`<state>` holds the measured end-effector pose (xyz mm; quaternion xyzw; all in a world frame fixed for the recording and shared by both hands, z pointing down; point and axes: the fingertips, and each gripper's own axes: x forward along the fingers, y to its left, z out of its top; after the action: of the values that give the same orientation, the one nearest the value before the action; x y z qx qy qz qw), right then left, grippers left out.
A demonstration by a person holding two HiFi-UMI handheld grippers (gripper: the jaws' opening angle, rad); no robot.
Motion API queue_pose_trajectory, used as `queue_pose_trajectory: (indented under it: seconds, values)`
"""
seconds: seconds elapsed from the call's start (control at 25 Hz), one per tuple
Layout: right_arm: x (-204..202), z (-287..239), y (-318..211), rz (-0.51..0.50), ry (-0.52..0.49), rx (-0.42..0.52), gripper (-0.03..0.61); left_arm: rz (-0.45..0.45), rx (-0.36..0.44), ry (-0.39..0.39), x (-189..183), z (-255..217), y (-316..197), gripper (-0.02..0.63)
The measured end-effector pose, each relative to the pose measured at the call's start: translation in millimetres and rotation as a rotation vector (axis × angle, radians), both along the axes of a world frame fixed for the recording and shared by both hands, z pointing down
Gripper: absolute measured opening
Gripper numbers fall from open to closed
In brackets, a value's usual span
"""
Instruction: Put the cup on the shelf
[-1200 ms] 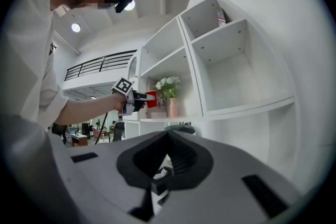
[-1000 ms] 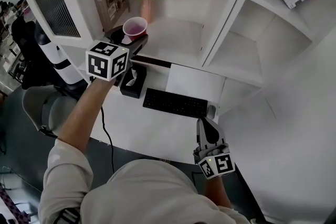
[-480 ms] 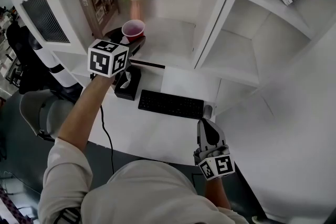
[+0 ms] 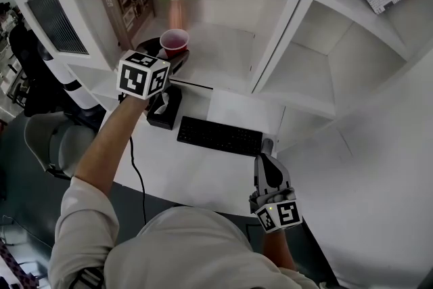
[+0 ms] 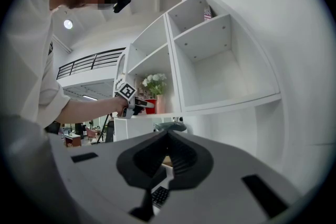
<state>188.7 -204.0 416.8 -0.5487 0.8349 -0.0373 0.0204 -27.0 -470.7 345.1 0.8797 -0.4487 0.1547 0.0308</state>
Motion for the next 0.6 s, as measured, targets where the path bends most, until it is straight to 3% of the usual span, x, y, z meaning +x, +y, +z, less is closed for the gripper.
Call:
queue_pose_trajectory:
  seconds: [0.12, 0.6]
  values:
    - [-0.5, 0.0, -2.5, -0.005, -0.002, 0.001, 0.005, 0.008, -0.023, -0.044, 3.7, 4.2, -0.3, 0.291]
    - [3.5, -0.4, -5.1, -0.003, -0.005, 0.003, 0.005, -0.007, -0.034, -0.066, 2.9, 8.6, -4.1, 0.316]
